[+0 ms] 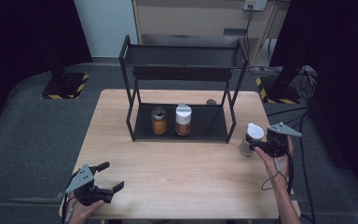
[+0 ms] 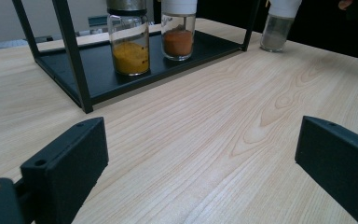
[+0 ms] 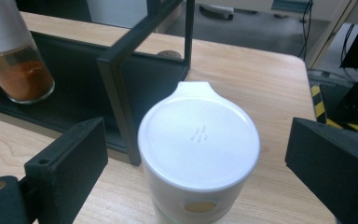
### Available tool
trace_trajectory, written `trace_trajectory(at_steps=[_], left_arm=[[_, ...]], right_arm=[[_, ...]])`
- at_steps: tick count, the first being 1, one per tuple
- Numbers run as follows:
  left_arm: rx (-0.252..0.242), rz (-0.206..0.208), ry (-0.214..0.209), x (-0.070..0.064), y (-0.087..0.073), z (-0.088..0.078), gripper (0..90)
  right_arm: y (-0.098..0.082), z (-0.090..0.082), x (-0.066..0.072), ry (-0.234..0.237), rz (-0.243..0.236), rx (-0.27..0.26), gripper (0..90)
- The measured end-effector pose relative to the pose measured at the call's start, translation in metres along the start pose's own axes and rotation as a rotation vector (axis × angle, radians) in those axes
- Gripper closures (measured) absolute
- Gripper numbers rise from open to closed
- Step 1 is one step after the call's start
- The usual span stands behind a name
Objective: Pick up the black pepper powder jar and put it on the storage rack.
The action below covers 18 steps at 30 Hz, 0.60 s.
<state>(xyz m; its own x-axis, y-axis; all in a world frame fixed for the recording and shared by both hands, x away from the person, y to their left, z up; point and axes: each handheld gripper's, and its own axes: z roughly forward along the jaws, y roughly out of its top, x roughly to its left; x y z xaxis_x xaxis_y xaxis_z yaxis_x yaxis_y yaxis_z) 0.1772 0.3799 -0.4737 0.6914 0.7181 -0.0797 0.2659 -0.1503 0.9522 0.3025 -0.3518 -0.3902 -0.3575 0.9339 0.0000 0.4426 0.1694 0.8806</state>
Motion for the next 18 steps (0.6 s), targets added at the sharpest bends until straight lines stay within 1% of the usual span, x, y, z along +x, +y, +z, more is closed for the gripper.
trace_trajectory(at_steps=[7, 12, 15, 16, 18], left_arm=[[0.002, 0.002, -0.001, 0.000, 0.000, 0.000, 1.5], [-0.001, -0.001, -0.001, 0.000, 0.000, 0.000, 1.6], [0.000, 0.001, -0.001, 0.000, 0.000, 0.000, 1.6], [0.001, 0.001, -0.002, 0.000, 0.000, 0.000, 1.6], [0.001, 0.001, -0.001, 0.000, 0.000, 0.000, 1.6]], right_arm=[[0.000, 0.013, 0.000, -0.008, -0.008, 0.021, 11.6], [-0.002, 0.021, 0.000, -0.011, -0.001, 0.036, 15.7], [-0.002, 0.025, 0.000, -0.015, -0.002, 0.041, 21.7], [-0.002, 0.025, 0.000, -0.015, -0.002, 0.041, 21.7], [-0.002, 0.025, 0.001, -0.012, 0.002, 0.035, 26.5]])
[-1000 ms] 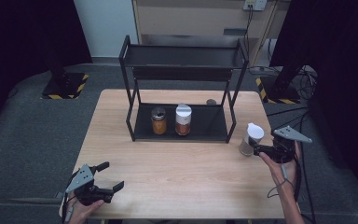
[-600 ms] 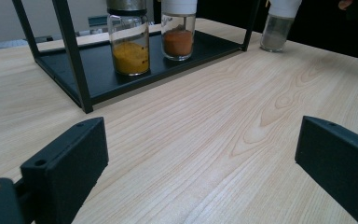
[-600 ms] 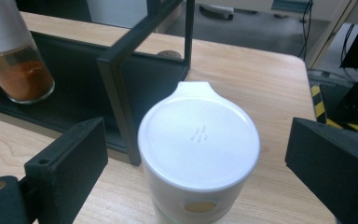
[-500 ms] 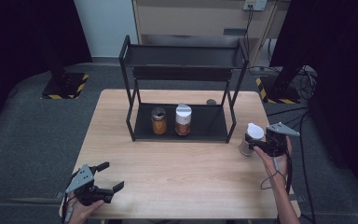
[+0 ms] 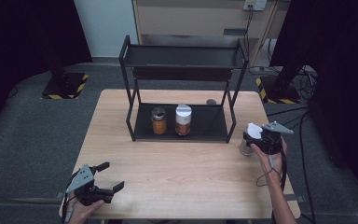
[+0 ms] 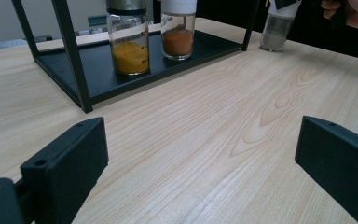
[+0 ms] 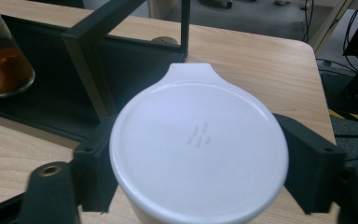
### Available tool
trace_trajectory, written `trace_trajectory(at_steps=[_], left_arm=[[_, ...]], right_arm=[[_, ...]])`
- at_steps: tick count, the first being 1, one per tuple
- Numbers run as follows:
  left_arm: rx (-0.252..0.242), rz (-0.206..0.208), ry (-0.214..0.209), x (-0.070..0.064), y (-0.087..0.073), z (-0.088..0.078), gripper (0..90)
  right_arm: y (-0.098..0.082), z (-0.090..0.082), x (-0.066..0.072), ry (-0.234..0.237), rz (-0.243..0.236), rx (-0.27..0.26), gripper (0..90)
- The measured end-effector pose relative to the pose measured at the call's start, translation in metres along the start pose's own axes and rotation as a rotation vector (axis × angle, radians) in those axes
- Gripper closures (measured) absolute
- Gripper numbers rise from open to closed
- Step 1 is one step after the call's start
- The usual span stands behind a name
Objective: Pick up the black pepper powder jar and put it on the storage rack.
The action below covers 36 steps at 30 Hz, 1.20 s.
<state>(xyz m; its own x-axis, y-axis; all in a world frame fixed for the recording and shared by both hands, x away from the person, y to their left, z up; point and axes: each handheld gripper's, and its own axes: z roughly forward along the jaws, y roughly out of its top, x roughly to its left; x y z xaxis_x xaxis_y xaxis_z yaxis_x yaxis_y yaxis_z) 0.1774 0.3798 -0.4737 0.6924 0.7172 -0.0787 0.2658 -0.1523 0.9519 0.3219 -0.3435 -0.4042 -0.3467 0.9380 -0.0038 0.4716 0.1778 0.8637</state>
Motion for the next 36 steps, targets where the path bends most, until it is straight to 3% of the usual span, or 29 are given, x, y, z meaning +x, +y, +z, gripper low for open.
trace_trajectory(at_steps=[2, 17, 28, 36], left_arm=[[-0.002, -0.001, 0.000, 0.000, 0.000, 0.000, 1.6], [-0.001, -0.002, -0.001, 0.000, 0.000, 0.000, 1.6], [0.000, 0.000, -0.002, 0.000, 0.000, 0.000, 1.6], [0.000, -0.002, -0.002, 0.000, 0.000, 0.001, 1.6]], right_arm=[[0.000, 0.000, 0.001, 0.005, -0.013, -0.001, 30.1], [0.000, -0.005, 0.007, -0.004, -0.029, -0.008, 30.8], [0.005, -0.030, 0.014, 0.016, -0.045, -0.020, 30.8], [0.013, -0.050, 0.026, 0.071, -0.085, -0.021, 30.7]])
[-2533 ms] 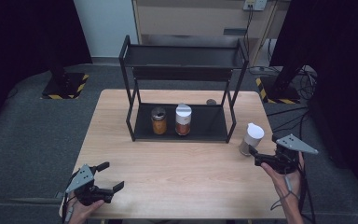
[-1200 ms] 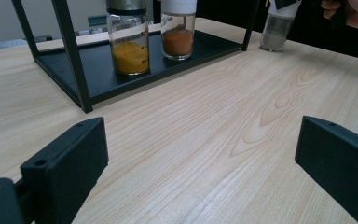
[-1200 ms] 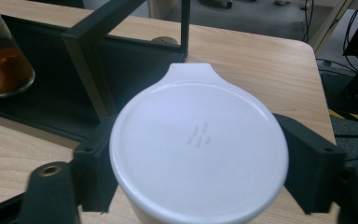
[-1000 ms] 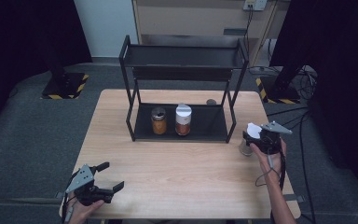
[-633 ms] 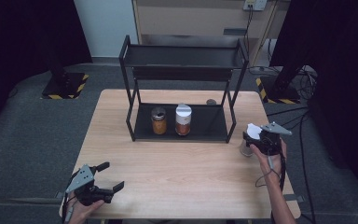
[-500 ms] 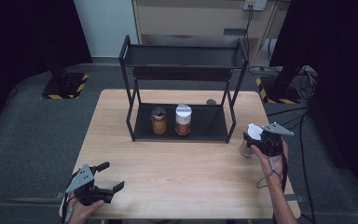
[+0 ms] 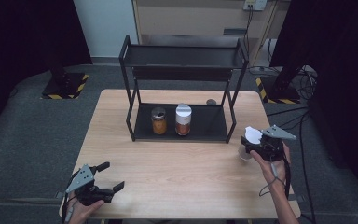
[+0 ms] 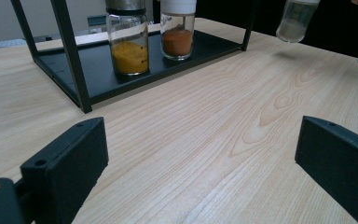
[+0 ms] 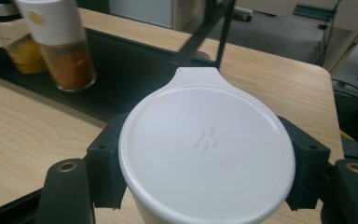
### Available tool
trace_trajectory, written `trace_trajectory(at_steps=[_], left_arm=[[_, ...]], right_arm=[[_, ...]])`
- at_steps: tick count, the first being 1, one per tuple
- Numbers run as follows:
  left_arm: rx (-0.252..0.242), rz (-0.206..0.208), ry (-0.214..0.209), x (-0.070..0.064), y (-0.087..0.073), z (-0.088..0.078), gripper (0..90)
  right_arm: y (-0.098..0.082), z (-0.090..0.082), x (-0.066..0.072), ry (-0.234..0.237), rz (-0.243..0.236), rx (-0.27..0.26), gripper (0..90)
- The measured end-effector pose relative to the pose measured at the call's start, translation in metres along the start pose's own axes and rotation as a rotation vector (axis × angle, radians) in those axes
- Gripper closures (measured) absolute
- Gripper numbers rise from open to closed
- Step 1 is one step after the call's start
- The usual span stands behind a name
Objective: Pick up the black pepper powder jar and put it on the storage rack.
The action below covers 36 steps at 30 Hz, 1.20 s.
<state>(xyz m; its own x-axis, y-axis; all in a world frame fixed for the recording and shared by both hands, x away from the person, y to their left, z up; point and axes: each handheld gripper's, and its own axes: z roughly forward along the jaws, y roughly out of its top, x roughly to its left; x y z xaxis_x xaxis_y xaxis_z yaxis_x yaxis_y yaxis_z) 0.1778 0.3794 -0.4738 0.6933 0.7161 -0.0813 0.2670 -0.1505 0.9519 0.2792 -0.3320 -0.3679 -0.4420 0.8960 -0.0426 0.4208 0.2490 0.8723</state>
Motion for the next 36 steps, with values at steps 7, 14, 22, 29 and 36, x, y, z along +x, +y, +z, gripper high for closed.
trace_trajectory(at_steps=[7, 14, 22, 29, 36], left_arm=[[-0.001, -0.001, 0.000, 0.000, 0.000, 0.000, 1.6], [0.000, 0.000, 0.000, 0.000, 0.000, 0.000, 1.5], [-0.001, 0.000, -0.001, 0.000, 0.000, 0.000, 1.6], [-0.002, 0.000, -0.002, 0.000, 0.000, 0.000, 1.6], [-0.002, 0.001, -0.002, 0.000, 0.000, -0.001, 1.6]], right_arm=[[0.009, -0.009, 0.009, 0.077, -0.022, -0.006, 30.8], [0.021, -0.007, 0.022, 0.126, -0.039, -0.008, 30.8], [0.037, 0.011, 0.037, 0.152, -0.054, -0.011, 30.7], [0.054, 0.034, 0.048, 0.146, -0.060, -0.012, 30.7], [0.069, 0.054, 0.053, 0.133, -0.056, -0.010, 30.8]])
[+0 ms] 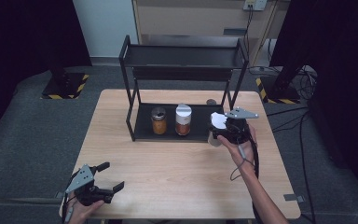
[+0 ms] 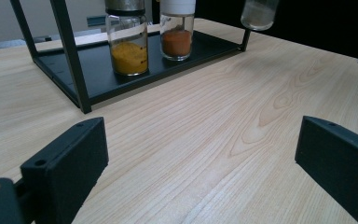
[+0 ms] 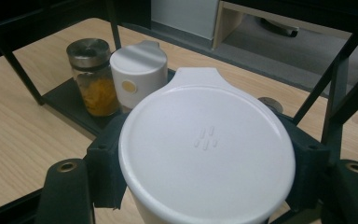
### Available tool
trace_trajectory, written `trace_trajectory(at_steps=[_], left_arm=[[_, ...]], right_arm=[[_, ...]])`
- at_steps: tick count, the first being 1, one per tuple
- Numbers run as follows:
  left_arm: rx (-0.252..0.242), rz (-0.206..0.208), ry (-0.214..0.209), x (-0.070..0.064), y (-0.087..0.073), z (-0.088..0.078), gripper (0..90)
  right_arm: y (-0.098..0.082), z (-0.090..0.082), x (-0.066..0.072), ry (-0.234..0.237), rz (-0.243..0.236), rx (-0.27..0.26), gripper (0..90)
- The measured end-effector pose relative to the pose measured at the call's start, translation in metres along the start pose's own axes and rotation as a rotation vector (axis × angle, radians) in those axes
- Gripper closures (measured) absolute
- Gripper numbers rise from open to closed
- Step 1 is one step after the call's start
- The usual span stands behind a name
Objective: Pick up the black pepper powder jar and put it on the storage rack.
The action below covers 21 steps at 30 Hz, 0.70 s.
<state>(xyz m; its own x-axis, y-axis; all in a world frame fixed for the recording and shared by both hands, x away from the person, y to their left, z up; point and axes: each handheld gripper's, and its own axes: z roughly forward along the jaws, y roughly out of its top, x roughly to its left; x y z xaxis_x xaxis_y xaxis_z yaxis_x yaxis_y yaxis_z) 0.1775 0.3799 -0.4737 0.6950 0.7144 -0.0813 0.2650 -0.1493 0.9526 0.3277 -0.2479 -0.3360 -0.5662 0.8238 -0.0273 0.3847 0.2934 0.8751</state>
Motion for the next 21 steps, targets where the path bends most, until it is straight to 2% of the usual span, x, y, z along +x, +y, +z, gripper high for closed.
trace_trajectory(at_steps=[21], left_arm=[[0.000, -0.005, -0.001, 0.001, -0.001, 0.000, 1.6]], right_arm=[[0.023, 0.049, -0.001, -0.037, 0.025, 0.008, 30.7]])
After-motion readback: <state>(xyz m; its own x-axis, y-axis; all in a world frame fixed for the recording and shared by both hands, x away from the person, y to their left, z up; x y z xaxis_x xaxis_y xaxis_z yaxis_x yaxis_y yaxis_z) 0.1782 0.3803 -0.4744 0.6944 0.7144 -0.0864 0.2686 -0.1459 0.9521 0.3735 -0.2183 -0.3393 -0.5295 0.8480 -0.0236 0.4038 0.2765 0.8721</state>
